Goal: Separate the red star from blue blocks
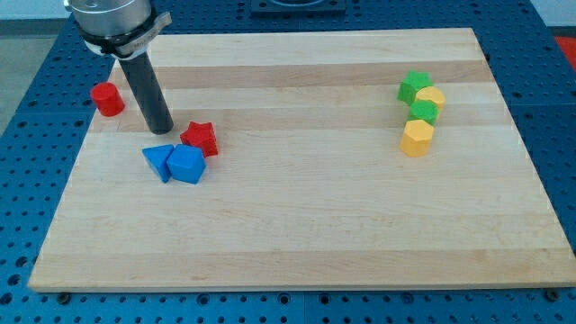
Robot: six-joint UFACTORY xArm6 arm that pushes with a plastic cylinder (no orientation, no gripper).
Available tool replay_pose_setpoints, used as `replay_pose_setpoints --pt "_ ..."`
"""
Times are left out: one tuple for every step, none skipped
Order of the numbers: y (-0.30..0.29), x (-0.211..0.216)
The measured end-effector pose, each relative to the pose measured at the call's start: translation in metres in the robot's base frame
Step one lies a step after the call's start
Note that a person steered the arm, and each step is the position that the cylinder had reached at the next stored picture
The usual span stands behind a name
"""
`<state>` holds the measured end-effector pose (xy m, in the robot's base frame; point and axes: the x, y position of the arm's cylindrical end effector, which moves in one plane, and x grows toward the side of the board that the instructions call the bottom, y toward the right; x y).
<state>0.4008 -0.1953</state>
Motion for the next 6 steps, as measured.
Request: replay_pose_setpoints --pt "0.021 0.001" --pt "0.050 0.004" --pt "0.069 0.014" --pt "0.088 0.033" --pt "0.096 0.039" --pt "0.110 0.039"
